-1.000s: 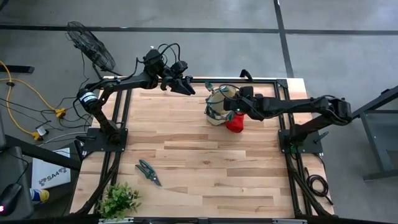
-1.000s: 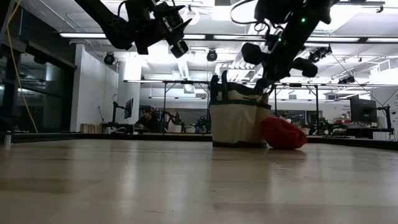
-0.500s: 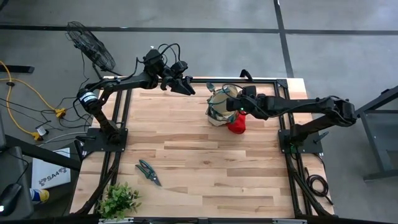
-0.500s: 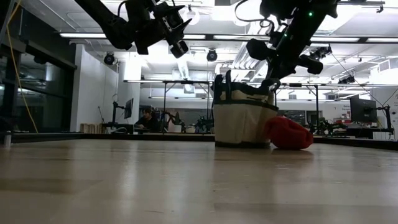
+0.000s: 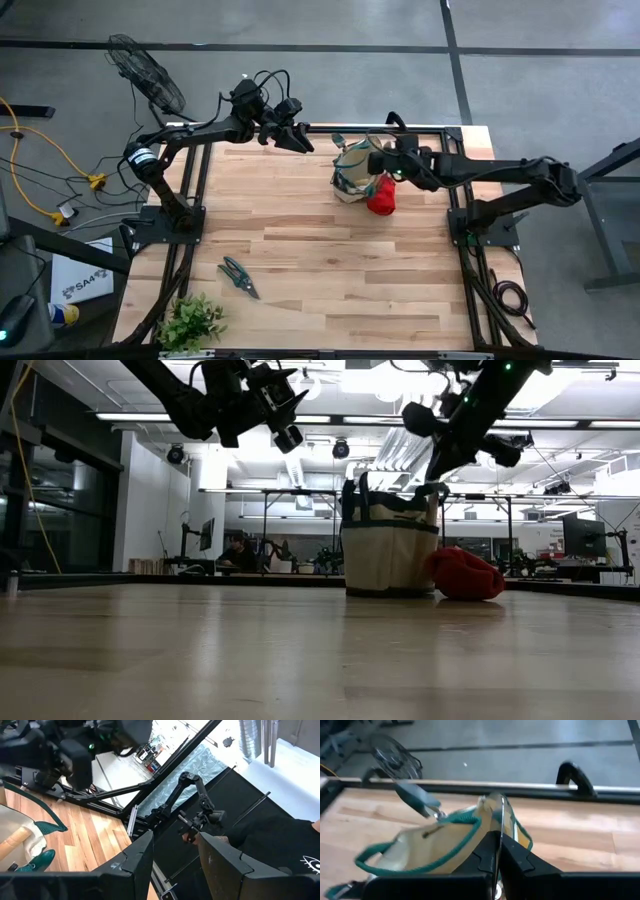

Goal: Pick & Place Garden tools in Gardening bag
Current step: Put the brown trowel into the gardening bag

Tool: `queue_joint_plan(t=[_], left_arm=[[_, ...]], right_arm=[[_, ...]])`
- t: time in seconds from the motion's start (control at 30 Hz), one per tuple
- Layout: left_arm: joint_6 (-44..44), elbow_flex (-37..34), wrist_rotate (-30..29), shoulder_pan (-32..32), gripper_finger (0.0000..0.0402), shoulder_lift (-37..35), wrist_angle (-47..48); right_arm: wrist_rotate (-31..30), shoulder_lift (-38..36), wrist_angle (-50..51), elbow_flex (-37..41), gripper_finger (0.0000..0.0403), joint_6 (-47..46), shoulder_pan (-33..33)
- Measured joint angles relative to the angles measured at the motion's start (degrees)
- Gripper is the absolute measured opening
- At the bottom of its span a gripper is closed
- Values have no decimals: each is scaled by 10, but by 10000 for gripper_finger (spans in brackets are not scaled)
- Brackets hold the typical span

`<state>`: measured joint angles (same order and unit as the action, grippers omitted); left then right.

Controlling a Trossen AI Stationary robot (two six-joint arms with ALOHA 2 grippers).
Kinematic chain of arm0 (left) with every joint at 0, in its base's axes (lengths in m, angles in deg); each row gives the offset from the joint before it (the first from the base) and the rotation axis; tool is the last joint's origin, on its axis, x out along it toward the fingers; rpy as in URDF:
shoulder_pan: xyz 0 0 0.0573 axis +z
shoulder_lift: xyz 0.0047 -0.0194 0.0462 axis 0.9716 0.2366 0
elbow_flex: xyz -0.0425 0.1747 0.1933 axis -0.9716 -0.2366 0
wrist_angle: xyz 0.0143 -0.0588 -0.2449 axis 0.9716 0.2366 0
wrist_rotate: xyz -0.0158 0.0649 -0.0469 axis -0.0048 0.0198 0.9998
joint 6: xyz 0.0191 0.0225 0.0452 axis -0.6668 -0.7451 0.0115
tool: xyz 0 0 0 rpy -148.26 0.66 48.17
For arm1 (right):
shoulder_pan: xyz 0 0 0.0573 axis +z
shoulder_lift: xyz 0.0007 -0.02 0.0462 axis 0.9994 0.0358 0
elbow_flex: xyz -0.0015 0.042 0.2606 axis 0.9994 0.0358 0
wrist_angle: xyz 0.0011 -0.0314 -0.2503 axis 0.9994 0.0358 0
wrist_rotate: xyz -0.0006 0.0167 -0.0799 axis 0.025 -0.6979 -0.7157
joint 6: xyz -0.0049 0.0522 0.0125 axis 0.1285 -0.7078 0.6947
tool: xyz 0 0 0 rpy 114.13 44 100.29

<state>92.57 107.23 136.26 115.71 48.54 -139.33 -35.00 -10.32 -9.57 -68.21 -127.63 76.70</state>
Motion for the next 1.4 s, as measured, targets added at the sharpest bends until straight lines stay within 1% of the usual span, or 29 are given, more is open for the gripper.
queue_joint_plan(t=[0.23,0.4,0.67,0.8,0.87,0.93,1.03,1.1,1.27,1.4], left_arm=[[0,0,-1,0,152,0,0],[0,0,-1,0,152,0,0],[0,0,-1,0,152,0,0],[0,0,-1,0,152,0,0],[1,0,-1,0,152,0,0],[1,0,-1,0,152,0,0],[5,0,-1,0,152,0,0],[5,0,-2,0,152,0,0],[5,0,-4,0,152,0,0],[5,0,-4,0,152,0,0]], right_arm=[[-47,-41,-19,0,3,30,0],[-65,-80,-19,0,3,38,0],[-112,-155,-17,0,3,69,26],[-126,-181,20,0,3,70,51],[-135,-188,58,0,3,61,65],[-129,-192,104,0,3,57,76],[-112,-192,170,0,3,23,90],[-109,-183,180,0,3,5,98],[-96,-128,175,0,3,6,110],[-103,-71,123,0,3,7,113]])
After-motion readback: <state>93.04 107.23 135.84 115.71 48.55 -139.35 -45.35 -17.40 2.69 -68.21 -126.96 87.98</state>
